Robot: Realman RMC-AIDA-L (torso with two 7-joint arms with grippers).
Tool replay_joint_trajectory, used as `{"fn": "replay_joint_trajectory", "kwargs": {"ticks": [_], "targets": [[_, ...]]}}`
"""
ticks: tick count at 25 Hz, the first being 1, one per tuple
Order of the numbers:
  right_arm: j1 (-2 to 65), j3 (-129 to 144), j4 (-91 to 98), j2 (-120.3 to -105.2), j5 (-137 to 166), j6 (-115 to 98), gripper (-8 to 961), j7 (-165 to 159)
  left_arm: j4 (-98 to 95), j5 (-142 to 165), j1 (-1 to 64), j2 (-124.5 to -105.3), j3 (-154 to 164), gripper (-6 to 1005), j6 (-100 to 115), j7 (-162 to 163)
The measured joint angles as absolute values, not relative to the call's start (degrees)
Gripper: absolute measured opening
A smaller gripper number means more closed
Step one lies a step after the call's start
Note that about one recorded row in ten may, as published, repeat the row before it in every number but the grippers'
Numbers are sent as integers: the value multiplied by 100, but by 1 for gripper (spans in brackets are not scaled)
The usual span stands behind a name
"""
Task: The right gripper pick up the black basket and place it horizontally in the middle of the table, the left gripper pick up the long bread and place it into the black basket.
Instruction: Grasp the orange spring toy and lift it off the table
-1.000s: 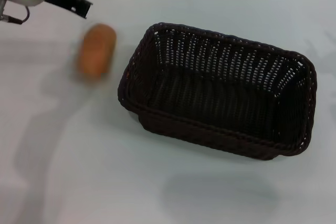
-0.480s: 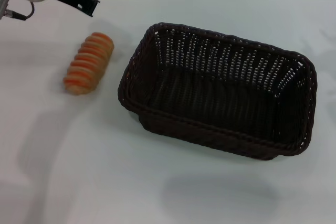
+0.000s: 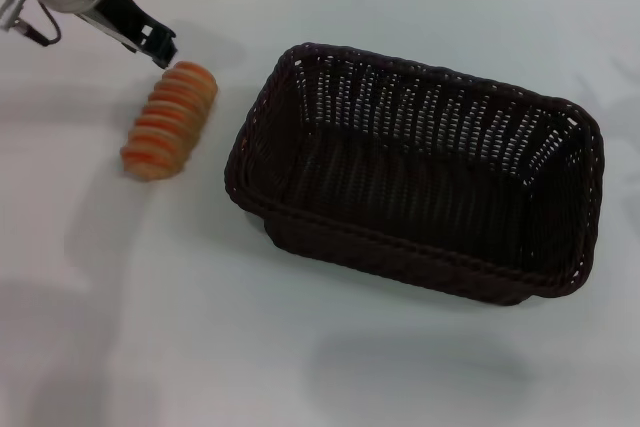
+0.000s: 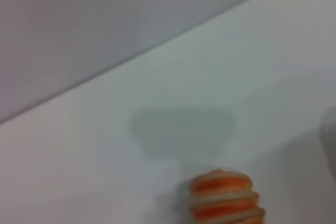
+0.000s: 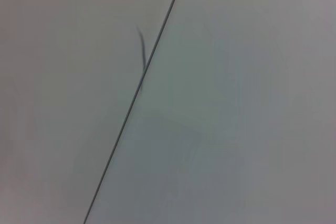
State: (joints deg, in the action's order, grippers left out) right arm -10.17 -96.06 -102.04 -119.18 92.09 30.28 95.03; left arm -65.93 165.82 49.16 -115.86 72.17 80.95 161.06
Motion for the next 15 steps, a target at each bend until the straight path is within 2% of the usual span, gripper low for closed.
{"fn": "replay_joint_trajectory", "kwargs": {"ticks": [1, 3, 4, 10, 15], "targets": [[-1029, -9606, -10207, -11918, 9214, 3028, 545, 9502, -6236, 16579, 5162, -11553, 7095, 261, 8125, 16094], [-1043, -9605, -10222, -11918, 9235, 3034, 545, 9499, -6129, 16577, 5234, -11538, 7082, 329, 8125, 16095], [-1048, -9595, -10226, -11918, 9247, 3037, 545, 9494, -5578, 16574, 5525, -11449, 7093, 363, 8082, 16121], [-1031, -9465, -10253, -11918, 9267, 3041, 545, 9456, -4673, 16579, 5975, -11266, 7115, 624, 7892, 16131], [-1035, -9243, -10393, -11918, 9494, 3020, 544, 9398, -4054, 16573, 6130, -11107, 7053, 699, 7701, 16131]]}}
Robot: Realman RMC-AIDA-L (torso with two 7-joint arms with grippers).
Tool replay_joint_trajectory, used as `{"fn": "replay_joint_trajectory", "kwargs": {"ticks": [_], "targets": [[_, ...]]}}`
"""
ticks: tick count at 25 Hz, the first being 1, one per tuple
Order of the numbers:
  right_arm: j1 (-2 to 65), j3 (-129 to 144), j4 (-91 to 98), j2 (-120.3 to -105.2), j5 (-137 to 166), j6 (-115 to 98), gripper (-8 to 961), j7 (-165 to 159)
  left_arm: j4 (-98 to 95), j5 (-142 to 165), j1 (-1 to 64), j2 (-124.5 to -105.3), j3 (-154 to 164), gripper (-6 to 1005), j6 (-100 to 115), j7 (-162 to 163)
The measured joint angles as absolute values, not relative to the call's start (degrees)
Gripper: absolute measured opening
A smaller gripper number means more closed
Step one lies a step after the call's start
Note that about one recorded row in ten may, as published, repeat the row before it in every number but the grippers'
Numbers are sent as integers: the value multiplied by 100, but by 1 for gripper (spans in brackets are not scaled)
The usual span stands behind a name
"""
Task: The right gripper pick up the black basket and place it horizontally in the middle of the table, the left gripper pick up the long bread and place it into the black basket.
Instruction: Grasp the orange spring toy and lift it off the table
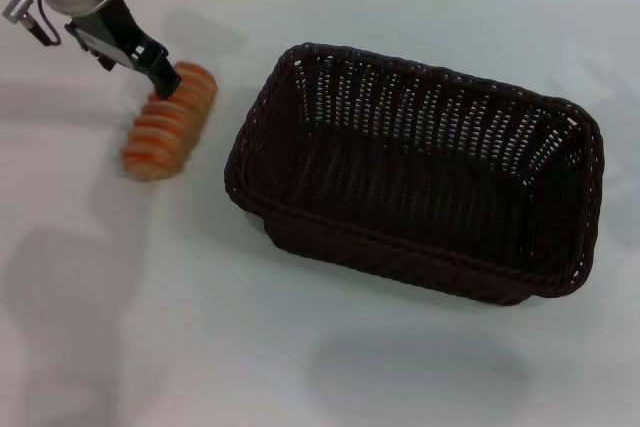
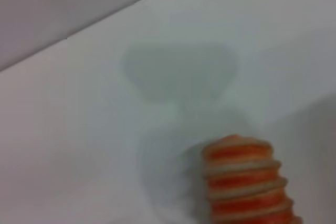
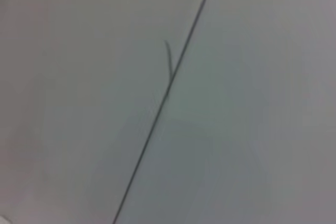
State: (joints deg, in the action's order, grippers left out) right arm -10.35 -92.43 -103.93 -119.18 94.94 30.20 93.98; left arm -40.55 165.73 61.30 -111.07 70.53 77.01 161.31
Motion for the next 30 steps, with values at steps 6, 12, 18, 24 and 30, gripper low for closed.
{"fn": "replay_joint_trajectory", "kwargs": {"ticks": [6, 12, 18, 24, 30], "targets": [[-1070, -9073, -10575, -11929, 9868, 2904, 544, 9147, -3850, 16564, 6128, -11098, 6975, 790, 7603, 16098], [-1594, -8770, -10825, -11925, 9865, 1666, 544, 9139, -3739, 16556, 5904, -11186, 6945, 780, 7555, 15984], [-1872, -9034, -10730, -11923, 9276, 1441, 544, 9136, -3782, 16555, 5703, -11155, 6921, 750, 7575, 15980], [-1935, -9340, -10547, -11923, 9116, 1436, 544, 9178, -3785, 16556, 5628, -11186, 6921, 720, 7577, 15948], [-1793, -9377, -10388, -11918, 9084, 1436, 544, 9185, -3995, 16566, 5616, -11278, 7003, 689, 7737, 15909]]}}
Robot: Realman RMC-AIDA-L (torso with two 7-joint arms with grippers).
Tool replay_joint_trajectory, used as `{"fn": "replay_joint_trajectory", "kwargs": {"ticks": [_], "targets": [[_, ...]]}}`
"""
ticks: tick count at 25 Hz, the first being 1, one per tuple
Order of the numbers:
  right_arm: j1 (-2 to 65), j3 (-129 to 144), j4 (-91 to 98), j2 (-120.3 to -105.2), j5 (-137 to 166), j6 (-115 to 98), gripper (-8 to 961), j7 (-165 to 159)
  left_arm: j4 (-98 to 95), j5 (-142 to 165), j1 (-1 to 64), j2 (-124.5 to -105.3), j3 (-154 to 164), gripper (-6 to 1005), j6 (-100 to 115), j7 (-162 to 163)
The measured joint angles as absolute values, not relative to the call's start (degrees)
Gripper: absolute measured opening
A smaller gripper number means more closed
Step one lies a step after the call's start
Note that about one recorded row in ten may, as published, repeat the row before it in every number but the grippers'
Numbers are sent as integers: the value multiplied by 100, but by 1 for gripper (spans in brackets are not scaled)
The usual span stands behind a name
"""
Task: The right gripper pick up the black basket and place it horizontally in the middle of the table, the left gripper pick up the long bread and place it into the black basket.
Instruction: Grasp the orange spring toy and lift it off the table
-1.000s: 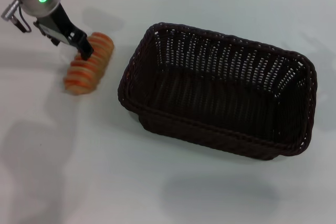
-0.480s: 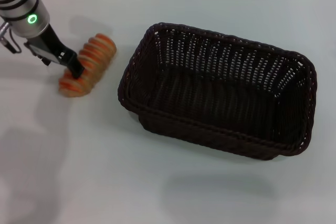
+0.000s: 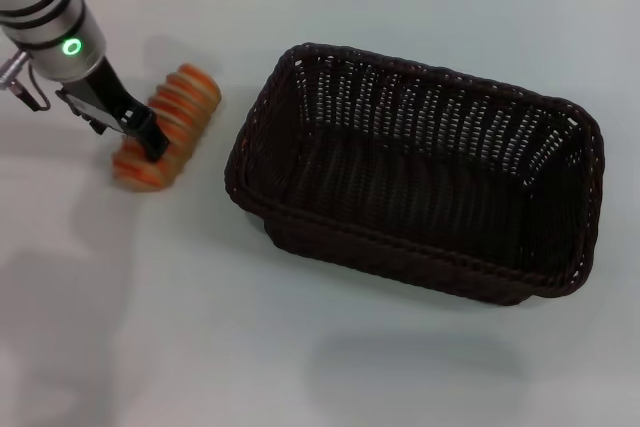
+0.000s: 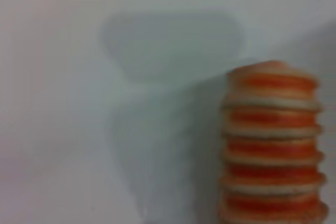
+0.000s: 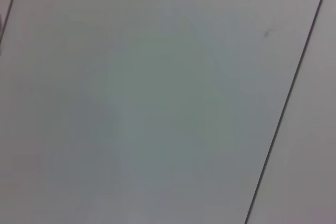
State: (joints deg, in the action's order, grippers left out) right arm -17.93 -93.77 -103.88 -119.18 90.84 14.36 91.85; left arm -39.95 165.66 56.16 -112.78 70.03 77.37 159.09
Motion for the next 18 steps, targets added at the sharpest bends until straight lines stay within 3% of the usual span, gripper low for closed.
{"fn": "replay_joint_trajectory", "kwargs": {"ticks": [6, 13, 18], "targets": [[-1619, -9394, -10243, -11916, 9099, 1440, 544, 9210, -4662, 16568, 5484, -11465, 7313, 659, 8109, 15886], [-1570, -9355, -10247, -11918, 9109, 1482, 544, 9266, -4588, 16566, 5483, -11501, 7267, 624, 8101, 15827], [-1519, -9349, -10251, -11914, 9115, 1538, 544, 9281, -4533, 16564, 5491, -11515, 7239, 502, 8086, 15784]]}}
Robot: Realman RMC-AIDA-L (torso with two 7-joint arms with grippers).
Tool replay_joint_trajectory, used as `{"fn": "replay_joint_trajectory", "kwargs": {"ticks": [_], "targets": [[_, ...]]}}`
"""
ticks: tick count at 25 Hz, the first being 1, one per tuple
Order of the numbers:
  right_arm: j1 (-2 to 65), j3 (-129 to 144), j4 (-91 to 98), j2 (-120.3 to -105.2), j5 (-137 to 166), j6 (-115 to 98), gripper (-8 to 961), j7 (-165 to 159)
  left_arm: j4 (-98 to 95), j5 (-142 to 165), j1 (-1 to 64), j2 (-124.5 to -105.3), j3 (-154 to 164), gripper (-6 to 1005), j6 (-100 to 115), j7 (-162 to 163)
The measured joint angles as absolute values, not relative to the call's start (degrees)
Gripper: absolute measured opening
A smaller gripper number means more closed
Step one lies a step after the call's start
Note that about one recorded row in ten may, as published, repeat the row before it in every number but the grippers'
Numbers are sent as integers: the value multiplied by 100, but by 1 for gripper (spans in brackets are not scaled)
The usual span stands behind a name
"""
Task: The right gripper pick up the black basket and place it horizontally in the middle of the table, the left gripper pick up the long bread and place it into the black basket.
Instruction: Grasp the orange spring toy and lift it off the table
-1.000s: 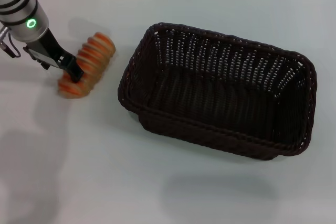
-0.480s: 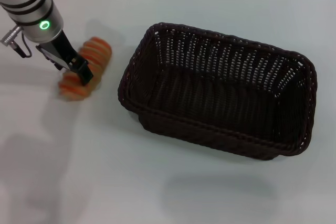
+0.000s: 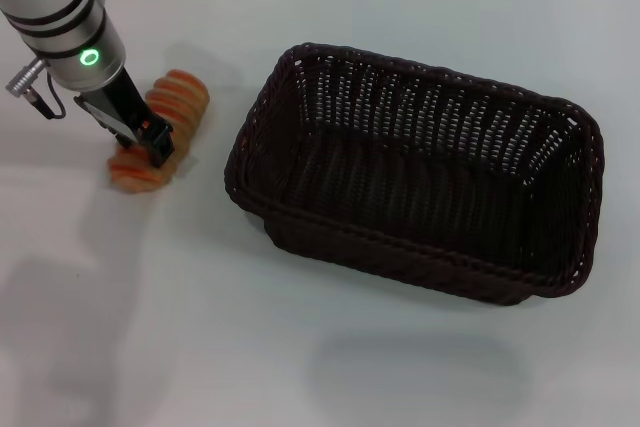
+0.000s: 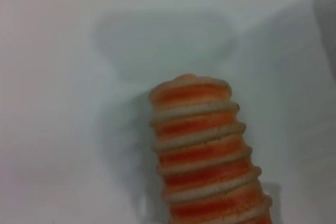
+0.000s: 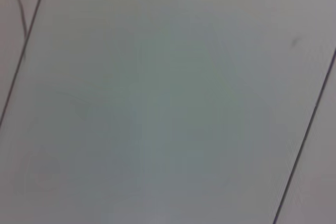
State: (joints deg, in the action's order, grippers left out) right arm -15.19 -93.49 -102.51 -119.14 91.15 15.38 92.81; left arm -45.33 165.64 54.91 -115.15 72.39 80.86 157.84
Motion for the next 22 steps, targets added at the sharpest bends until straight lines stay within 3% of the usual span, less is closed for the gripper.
{"fn": "replay_joint_trajectory", "kwargs": {"ticks": [2, 6, 13, 20, 22], "targets": [[-1498, -9358, -10221, -11913, 9118, 1560, 544, 9282, -4532, 16564, 5495, -11521, 7239, 453, 8079, 15784], [-1442, -9373, -10200, -11910, 9122, 1688, 544, 9282, -4532, 16563, 5495, -11546, 7285, 471, 8063, 15778], [-1362, -9369, -10194, -11909, 9124, 1714, 544, 9282, -4531, 16559, 5466, -11558, 7294, 592, 8044, 15767], [-1336, -9356, -10200, -11909, 9124, 1791, 544, 9282, -4530, 16558, 5417, -11558, 7295, 608, 8038, 15767], [-1326, -9361, -10195, -11909, 9124, 1814, 544, 9282, -4530, 16558, 5417, -11558, 7295, 533, 8038, 15767]]}}
